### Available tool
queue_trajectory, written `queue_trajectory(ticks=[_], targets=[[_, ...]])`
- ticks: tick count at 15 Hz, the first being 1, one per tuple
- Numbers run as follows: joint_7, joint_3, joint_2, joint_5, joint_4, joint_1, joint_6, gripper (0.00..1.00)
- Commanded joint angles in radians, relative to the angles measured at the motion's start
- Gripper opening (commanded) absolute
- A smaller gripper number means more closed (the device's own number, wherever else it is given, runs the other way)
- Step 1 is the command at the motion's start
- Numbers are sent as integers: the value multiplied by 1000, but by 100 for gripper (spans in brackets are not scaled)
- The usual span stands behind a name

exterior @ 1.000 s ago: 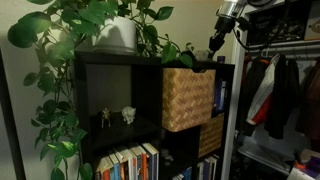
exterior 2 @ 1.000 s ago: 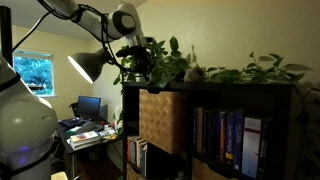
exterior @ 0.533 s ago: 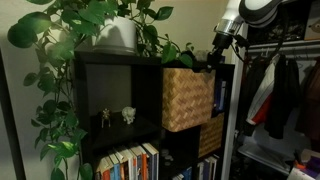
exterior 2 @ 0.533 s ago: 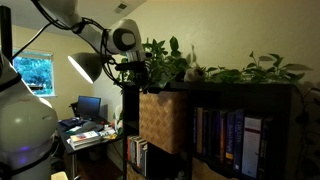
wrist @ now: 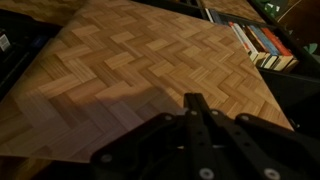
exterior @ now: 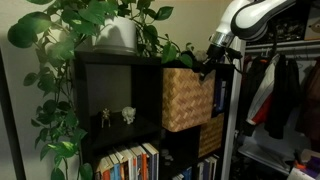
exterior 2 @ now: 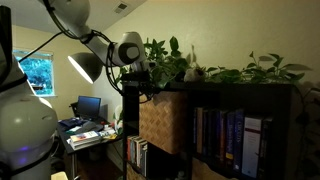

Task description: Slide out the storage container from the middle,remove three pairs of socks and close it

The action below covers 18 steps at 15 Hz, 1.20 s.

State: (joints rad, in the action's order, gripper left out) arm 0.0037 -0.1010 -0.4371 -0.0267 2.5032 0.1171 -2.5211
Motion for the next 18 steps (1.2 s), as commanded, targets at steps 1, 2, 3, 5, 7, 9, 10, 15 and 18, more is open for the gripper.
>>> queue_trajectory(ticks=[1,2,3,5,7,9,10,15,18], targets=[[32,-9,51,19,1,-22,-113,4],[35,-11,63,26,-1,-27,-134,4],[35,-11,70,28,-3,-28,-147,3],[43,-20,89,57,-10,-40,-184,3],[46,-26,120,88,-24,-50,-227,4],[54,-34,148,125,-37,-64,-270,4],[58,-38,164,146,-43,-74,-296,3],[98,-51,228,226,-78,-113,-385,3],[100,-46,235,218,-91,-102,-361,2]])
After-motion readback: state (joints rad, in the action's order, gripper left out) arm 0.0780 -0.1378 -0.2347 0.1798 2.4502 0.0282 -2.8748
